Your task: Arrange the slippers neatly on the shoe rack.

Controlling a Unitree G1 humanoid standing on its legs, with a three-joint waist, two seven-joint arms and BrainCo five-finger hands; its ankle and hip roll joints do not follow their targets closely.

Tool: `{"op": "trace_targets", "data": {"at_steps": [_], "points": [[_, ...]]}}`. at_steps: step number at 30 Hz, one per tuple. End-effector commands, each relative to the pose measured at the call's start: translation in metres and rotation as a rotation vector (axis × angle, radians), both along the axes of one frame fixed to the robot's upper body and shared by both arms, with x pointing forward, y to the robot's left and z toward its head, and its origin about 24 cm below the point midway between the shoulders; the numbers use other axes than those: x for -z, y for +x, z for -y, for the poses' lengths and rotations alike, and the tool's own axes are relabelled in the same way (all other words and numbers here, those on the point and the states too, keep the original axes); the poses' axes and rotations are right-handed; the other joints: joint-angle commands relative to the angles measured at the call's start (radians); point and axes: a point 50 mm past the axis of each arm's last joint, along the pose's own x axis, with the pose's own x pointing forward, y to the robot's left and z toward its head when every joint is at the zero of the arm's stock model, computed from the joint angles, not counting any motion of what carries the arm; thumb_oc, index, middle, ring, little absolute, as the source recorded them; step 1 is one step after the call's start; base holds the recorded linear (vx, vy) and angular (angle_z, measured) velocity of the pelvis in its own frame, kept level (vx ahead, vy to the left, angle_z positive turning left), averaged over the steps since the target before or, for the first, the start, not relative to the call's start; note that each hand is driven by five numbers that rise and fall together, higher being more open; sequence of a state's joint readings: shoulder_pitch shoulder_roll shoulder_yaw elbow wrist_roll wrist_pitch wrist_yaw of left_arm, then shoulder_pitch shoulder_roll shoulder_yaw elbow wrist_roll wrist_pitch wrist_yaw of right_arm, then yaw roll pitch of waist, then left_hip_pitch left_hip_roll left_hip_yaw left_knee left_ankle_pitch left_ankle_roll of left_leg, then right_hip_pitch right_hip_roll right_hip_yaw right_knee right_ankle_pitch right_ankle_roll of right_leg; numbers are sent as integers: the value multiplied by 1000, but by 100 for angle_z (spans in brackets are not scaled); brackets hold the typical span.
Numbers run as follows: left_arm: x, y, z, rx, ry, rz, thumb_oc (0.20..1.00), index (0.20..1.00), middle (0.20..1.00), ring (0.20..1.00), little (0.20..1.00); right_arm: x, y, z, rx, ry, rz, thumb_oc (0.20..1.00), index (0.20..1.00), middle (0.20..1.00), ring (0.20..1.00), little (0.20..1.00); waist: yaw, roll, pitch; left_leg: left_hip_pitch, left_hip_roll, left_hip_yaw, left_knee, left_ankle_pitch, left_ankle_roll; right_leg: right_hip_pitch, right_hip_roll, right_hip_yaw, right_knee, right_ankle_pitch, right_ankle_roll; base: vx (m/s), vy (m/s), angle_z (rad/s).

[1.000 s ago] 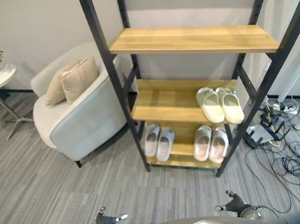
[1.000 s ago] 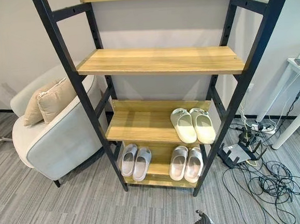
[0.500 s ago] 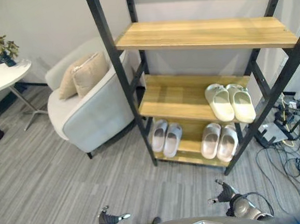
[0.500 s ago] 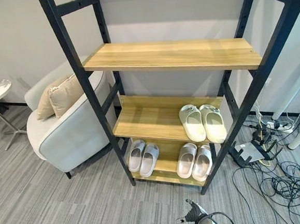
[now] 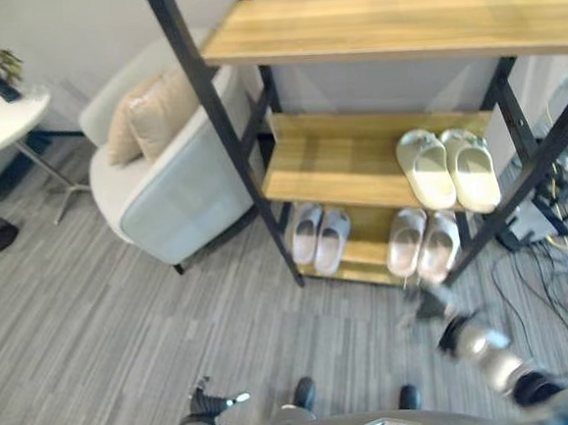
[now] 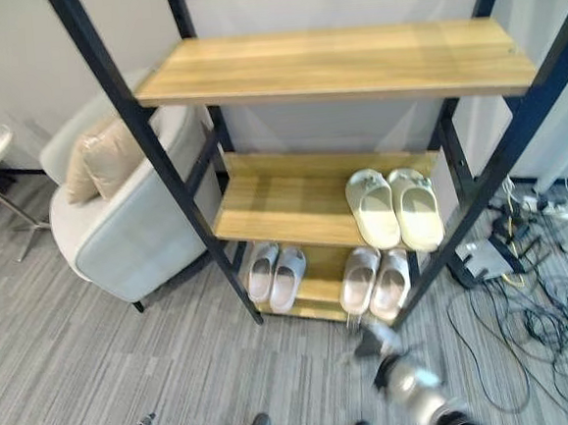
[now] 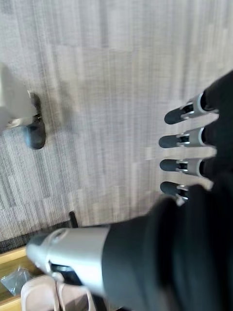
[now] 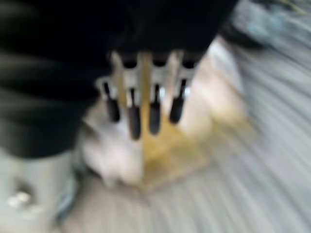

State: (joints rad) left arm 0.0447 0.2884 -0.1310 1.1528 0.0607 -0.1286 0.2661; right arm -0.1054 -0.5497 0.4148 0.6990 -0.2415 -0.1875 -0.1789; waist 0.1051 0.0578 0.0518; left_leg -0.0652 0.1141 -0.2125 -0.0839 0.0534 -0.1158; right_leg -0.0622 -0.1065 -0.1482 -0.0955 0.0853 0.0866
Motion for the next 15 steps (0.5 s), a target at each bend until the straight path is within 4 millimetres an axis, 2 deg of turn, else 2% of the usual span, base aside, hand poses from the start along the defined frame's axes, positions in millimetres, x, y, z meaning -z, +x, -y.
{"op": "trace_targets", "data": {"at_steps": [1,4,7,15], "points": [[-4,17,-3,66,13,18,1000,1000,1000,1000,1000,23,-11,-7,6,40,-115,1000,1000,1000,1000,1000,8,-34,5,-107,29,18,-3,61,-36,69,-73,-46,13,-78,101,-29,-11,-4],[-4,25,3,83,-2,27,1000,1000,1000,1000,1000,36,-10,-12,55,46,-176,1000,1000,1000,1000,1000,16,-28,23,-116,23,11,-3,65,-35,65,-76,-49,16,-76,99,-17,8,-4],[-3,29,10,110,-16,31,1000,1000,1000,1000,1000,38,-7,-18,47,37,-188,1000,1000,1000,1000,1000,23,-26,27,-121,19,8,-3,65,-33,65,-77,-53,17,-76,98,2,5,1],[-1,29,20,135,-43,32,1000,1000,1000,1000,1000,31,8,-28,57,75,-133,1000,1000,1000,1000,1000,33,-20,25,-133,15,3,-3,68,-30,53,-78,-54,19,-75,98,9,7,5]]}}
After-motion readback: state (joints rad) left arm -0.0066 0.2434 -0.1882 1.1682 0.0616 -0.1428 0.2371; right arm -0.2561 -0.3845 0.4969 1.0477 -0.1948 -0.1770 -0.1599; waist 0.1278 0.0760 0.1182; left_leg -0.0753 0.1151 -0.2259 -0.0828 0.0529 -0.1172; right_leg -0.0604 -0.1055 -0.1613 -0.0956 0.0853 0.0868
